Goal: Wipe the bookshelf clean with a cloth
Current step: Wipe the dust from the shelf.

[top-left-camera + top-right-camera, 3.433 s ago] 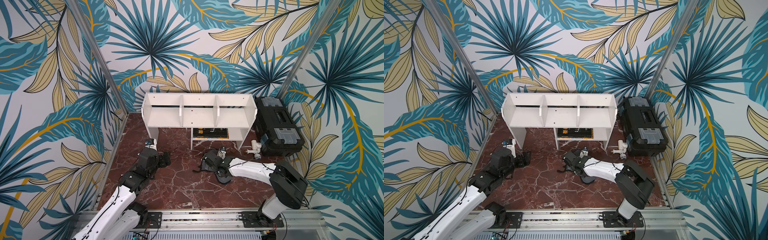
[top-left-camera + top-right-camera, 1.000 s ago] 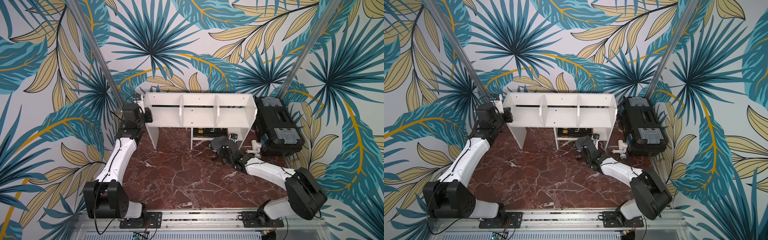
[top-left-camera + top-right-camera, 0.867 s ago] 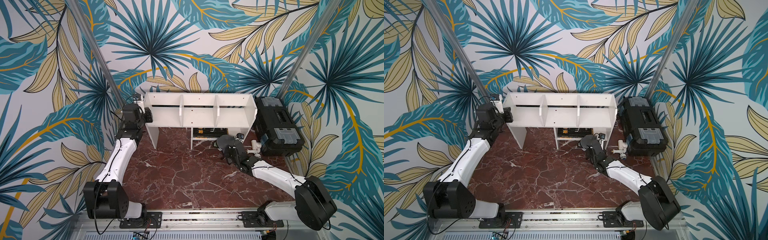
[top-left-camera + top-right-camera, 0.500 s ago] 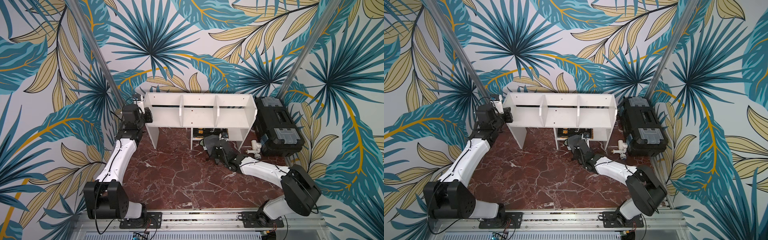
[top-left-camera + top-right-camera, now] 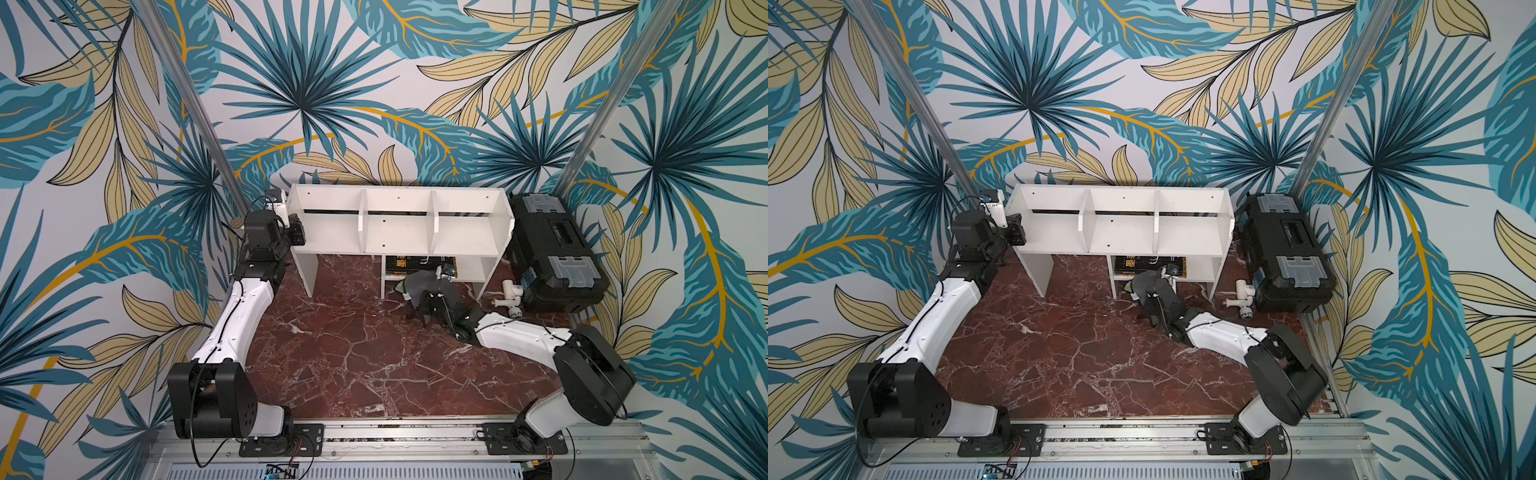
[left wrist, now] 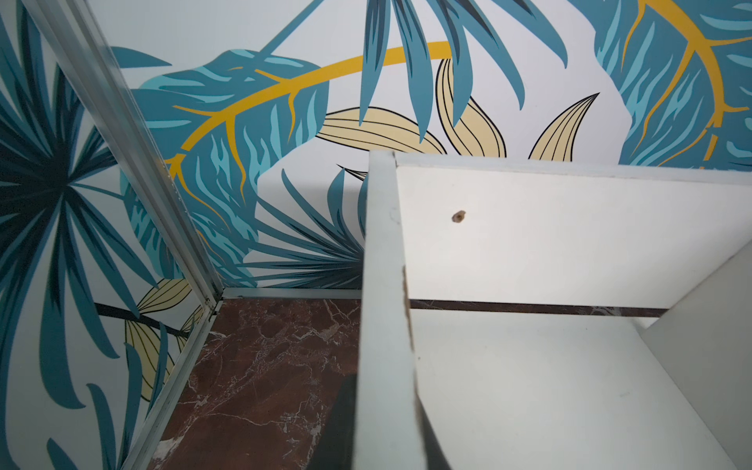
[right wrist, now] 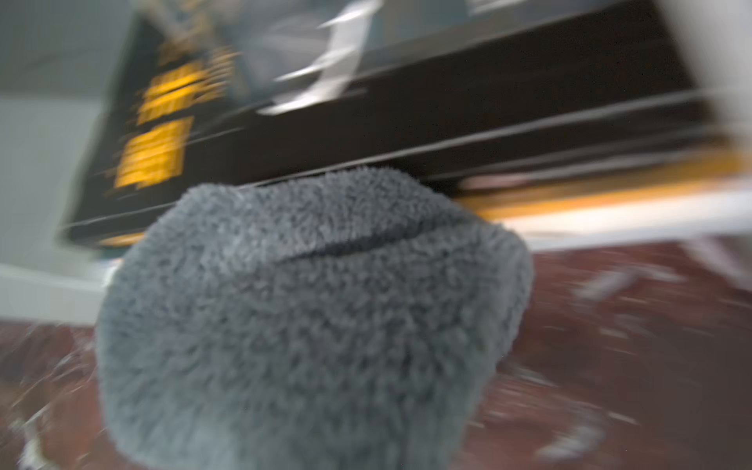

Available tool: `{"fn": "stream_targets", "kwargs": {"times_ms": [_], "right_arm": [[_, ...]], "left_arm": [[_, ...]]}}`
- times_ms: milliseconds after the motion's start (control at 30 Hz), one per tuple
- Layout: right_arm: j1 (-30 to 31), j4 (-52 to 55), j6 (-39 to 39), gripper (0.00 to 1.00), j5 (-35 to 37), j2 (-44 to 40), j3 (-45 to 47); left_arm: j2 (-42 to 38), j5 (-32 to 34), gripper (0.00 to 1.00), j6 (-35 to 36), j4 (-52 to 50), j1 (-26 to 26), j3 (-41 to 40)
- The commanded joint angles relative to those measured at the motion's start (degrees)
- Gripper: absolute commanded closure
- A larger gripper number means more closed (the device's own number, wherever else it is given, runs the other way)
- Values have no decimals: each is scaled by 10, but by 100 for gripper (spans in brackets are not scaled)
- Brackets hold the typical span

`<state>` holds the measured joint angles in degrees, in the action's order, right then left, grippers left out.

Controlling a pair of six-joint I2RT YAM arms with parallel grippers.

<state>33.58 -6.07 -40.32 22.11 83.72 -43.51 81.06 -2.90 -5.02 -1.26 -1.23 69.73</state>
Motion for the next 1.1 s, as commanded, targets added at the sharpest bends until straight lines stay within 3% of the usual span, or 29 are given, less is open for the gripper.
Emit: {"fn": "stream_targets", "kwargs": {"times_ms": [0,167,333,433,500,633,833,1067], "right_arm": [[-66,45,10,100,27,-83,52],[-176,143,73,100,19,-192,57],[-190,221,121,100,36,-253,-7],[-186,239,123,100,0,-250,-42],[-162,244,122,100,-17,-235,-62],[-53,246,134,100,35,-194,-112],[82,213,129,100,45,-67,-226],[141,164,99,100,18,89,-348]], "left_arm": [[7,-34,100,-75,-14,-3,-23],[7,-33,100,-72,-17,-5,-21],[6,-36,100,-71,-17,-7,-21],[4,-38,100,-73,-17,-7,-21],[4,-41,100,-72,-17,-7,-21],[1,-42,100,-73,-16,-7,-23],[1,-46,100,-75,-14,-7,-25],[-2,-44,100,-74,-13,-7,-28]]}}
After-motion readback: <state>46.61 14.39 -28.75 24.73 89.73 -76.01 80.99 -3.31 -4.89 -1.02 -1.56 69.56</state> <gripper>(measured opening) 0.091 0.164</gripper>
